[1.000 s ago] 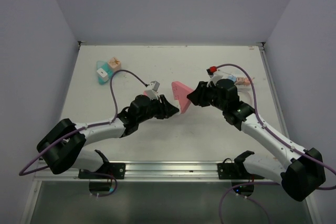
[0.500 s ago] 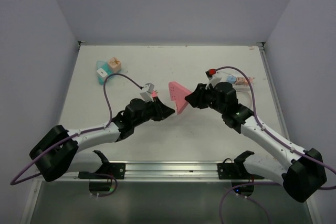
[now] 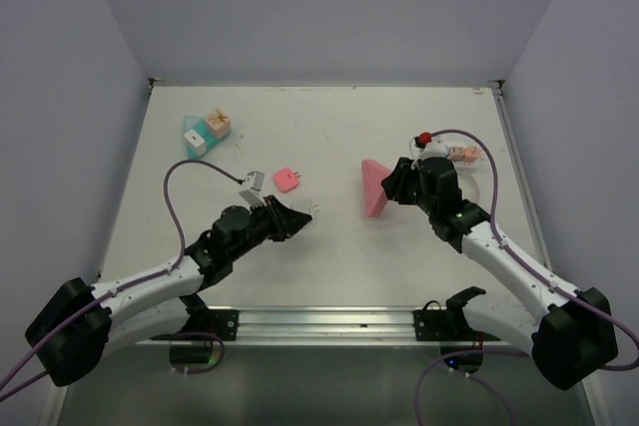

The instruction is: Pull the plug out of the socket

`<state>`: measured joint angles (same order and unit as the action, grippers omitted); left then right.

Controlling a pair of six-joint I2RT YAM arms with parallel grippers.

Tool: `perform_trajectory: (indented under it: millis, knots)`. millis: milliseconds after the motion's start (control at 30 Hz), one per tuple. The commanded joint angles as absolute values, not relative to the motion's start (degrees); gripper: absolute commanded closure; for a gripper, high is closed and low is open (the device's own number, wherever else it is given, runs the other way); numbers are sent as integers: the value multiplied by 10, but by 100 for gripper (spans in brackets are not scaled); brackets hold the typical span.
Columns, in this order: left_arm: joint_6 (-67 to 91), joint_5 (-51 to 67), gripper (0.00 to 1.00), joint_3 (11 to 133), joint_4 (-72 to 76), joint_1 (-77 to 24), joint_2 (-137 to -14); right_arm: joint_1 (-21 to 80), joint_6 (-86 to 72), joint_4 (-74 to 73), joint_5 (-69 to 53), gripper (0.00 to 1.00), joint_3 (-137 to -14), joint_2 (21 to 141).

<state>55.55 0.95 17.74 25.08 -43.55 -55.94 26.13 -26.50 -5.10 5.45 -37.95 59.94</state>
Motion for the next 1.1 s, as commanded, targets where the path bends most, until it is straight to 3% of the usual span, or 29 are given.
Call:
perform_trajectory:
  millis: [0, 533, 733, 833, 867, 967, 1067]
  knots:
    - [565, -16, 100, 161, 256, -421, -583, 257, -262, -16, 40, 100, -386, 574]
    - [588, 138, 97, 259, 422, -276, -924, 257, -279, -16, -18, 100, -394, 560]
    - [600, 113, 68, 257, 356, -259, -926, 257, -279, -13, -21, 100, -396, 566]
    - [599, 92, 49, 256, 310, -259, -905, 257, -285, -6, -26, 100, -396, 575]
    - [596, 84, 37, 257, 300, -259, -898, 257, -286, -4, -28, 100, -397, 579]
    - [585, 65, 16, 263, 244, -259, -860, 257, -288, -4, -29, 100, -399, 587]
    - [577, 48, 4, 267, 189, -259, -827, 257, -292, 10, -27, 100, -404, 595]
